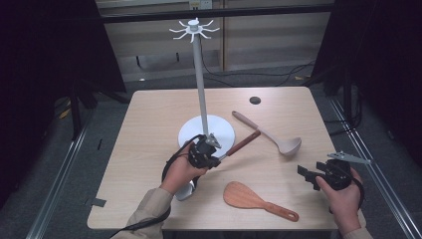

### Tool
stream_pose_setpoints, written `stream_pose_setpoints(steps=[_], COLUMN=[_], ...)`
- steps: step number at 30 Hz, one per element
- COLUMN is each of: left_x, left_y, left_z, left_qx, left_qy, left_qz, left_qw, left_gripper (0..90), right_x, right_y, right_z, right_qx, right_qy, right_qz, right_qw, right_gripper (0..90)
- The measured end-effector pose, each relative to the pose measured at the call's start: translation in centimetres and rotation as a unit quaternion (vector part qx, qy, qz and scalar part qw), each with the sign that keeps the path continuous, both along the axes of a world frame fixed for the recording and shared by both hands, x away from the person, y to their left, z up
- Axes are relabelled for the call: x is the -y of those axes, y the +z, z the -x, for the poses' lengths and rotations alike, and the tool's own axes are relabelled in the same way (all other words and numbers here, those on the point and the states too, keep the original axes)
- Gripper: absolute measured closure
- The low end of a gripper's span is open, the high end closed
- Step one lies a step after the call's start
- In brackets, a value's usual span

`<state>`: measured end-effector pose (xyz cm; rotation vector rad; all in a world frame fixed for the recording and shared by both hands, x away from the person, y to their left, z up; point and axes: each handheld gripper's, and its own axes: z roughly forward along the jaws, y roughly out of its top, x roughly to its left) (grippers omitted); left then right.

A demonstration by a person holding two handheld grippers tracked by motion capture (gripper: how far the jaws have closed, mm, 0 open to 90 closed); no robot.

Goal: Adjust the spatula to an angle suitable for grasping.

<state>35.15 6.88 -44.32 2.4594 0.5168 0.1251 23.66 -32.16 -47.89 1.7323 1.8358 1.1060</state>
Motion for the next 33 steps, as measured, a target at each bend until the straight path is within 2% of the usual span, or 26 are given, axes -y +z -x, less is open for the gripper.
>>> stream_pose_setpoints(steps=[2,4,5,6,7,8,9,10,12,14,17,18,20,21,22,23,24,25,26,27,28,29,30,31,32,33], left_x=[-1.0,-1.9,-2.2,-2.7,-3.2,-3.7,-4.1,-4.5,-5.3,-6.0,-6.8,-6.8,-7.4,-7.4,-7.7,-7.7,-7.9,-8.1,-8.1,-8.1,-8.1,-8.1,-8.1,-8.1,-8.2,-8.2], left_y=[0.7,1.1,1.2,1.4,1.7,1.9,2.0,2.1,2.4,2.5,3.1,3.1,3.8,3.8,4.1,4.1,4.4,4.7,4.8,4.9,4.9,5.1,5.2,5.4,5.5,5.5], left_z=[0.2,0.8,1.0,1.3,1.6,1.7,1.9,2.0,2.2,2.5,3.0,3.0,3.5,3.5,3.7,3.7,3.9,4.0,4.2,4.3,4.3,4.3,4.5,4.5,4.5,4.5], left_qx=[0.012,0.025,0.028,0.033,0.036,0.049,0.053,0.053,0.053,0.057,0.071,0.071,0.091,0.091,0.1,0.1,0.109,0.118,0.124,0.125,0.125,0.133,0.139,0.146,0.151,0.151], left_qy=[0.001,0.033,0.039,0.052,0.061,0.07,0.08,0.085,0.103,0.121,0.144,0.144,0.166,0.166,0.176,0.176,0.183,0.192,0.195,0.198,0.198,0.198,0.203,0.205,0.208,0.208], left_qz=[0.009,0.044,0.056,0.077,0.084,0.09,0.106,0.11,0.134,0.163,0.185,0.185,0.207,0.207,0.221,0.221,0.224,0.234,0.241,0.245,0.245,0.247,0.25,0.261,0.266,0.266], left_qw=[0.9999,0.9982,0.9973,0.9951,0.994,0.9923,0.9898,0.9889,0.9841,0.9775,0.9696,0.9696,0.9599,0.9599,0.9541,0.9541,0.951,0.9457,0.9427,0.9408,0.9408,0.9391,0.9363,0.9318,0.9291,0.9291], left_gripper=[84.4,84.4,84.4,84.4,84.4,84.4,84.5,84.6,84.6,84.7,84.6,84.7,84.7,84.7,84.7,84.7,84.7,84.8,84.8,84.7,84.7,84.7,84.7,84.7,84.7,84.7], right_x=[-0.1,-0.2,-0.2,-0.2,-0.2,-0.2,-0.2,-0.2,-0.3,-0.4,-0.7,-0.7,-0.8,-0.9,-0.9,-0.9,-0.9,-1.0,-1.0,-1.0,-1.0,-1.0,-1.0,-1.0,-1.0,-1.0], right_y=[0.0,0.0,0.0,0.0,0.0,0.0,0.0,0.0,0.1,0.2,0.4,0.4,0.3,0.3,0.3,0.3,0.4,0.4,0.4,0.4,0.4,0.4,0.4,0.3,0.3,0.3], right_z=[-0.1,-0.1,-0.1,-0.1,-0.1,-0.1,-0.1,-0.1,-0.2,-0.3,-0.5,-0.5,-0.6,-0.7,-0.7,-0.7,-0.8,-0.8,-0.8,-0.9,-0.9,-0.9,-0.9,-0.9,-0.9,-0.9], right_qx=[-0.001,-0.001,-0.003,-0.003,-0.003,-0.003,-0.005,-0.005,-0.004,0.004,0.006,0.006,0.005,0.005,0.006,0.006,0.009,0.01,0.01,0.009,0.008,0.008,0.008,0.006,0.006,0.006], right_qy=[0.007,0.006,0.005,0.004,0.003,0.004,0.002,0.002,0.006,0.01,0.01,0.01,0.011,0.015,0.014,0.014,0.013,0.012,0.01,0.012,0.013,0.013,0.013,0.012,0.012,0.011], right_qz=[0.002,0.004,0.004,0.003,0.002,0.003,0.001,0.0,0.005,0.01,0.015,0.015,0.016,0.019,0.021,0.021,0.025,0.024,0.023,0.021,0.021,0.019,0.019,0.019,0.019,0.019], right_qw=[1.0,1.0,1.0,1.0,1.0,1.0,1.0,1.0,1.0,0.9999,0.9998,0.9998,0.9998,0.9997,0.9997,0.9997,0.9996,0.9996,0.9996,0.9997,0.9997,0.9997,0.9997,0.9997,0.9997,0.9997], right_gripper=[17.2,16.8,16.4,16.4,16.3,16.2,16.1,15.6,14.9,14.7,12.6,12.6,11.6,11.5,10.9,10.9,9.5,9.4,9.1,9.1,9.0,9.1,9.1,8.9,8.9,8.9])
